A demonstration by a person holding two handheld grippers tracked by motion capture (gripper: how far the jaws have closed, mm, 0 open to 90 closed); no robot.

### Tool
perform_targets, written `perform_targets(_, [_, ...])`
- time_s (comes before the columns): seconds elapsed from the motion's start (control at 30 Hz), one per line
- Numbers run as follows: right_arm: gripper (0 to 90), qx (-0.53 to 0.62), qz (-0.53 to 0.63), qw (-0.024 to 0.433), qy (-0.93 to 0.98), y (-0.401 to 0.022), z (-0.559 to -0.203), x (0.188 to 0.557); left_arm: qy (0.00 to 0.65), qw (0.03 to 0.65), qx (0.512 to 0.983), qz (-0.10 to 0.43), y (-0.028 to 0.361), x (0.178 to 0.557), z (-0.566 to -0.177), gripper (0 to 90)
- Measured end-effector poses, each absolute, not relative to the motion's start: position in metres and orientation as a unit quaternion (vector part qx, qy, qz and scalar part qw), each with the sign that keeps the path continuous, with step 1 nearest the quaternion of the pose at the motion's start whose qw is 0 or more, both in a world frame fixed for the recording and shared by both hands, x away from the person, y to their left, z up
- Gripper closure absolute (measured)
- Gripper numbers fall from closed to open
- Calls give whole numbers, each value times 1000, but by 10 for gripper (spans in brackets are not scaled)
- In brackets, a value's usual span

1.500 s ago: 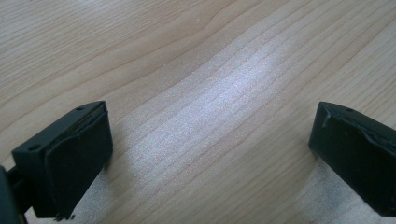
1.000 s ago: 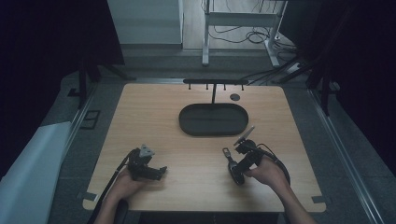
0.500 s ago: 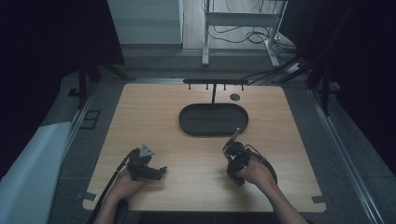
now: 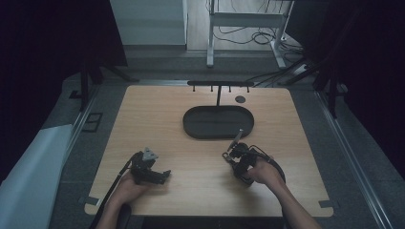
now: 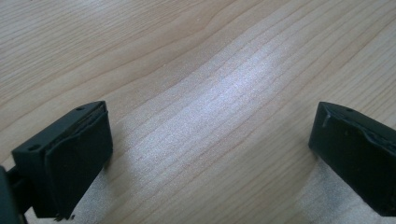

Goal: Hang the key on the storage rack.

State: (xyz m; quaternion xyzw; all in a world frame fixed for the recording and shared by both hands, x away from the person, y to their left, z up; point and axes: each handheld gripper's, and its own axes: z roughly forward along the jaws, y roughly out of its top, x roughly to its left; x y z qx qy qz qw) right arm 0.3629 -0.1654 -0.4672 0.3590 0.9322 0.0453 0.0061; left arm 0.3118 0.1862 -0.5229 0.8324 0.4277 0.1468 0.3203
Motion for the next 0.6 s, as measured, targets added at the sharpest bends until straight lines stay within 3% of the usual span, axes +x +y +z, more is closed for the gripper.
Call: perform_targets(0.6, [474, 358, 69, 20, 931, -183, -418, 381, 429, 321, 832, 147, 186, 312, -523, 0])
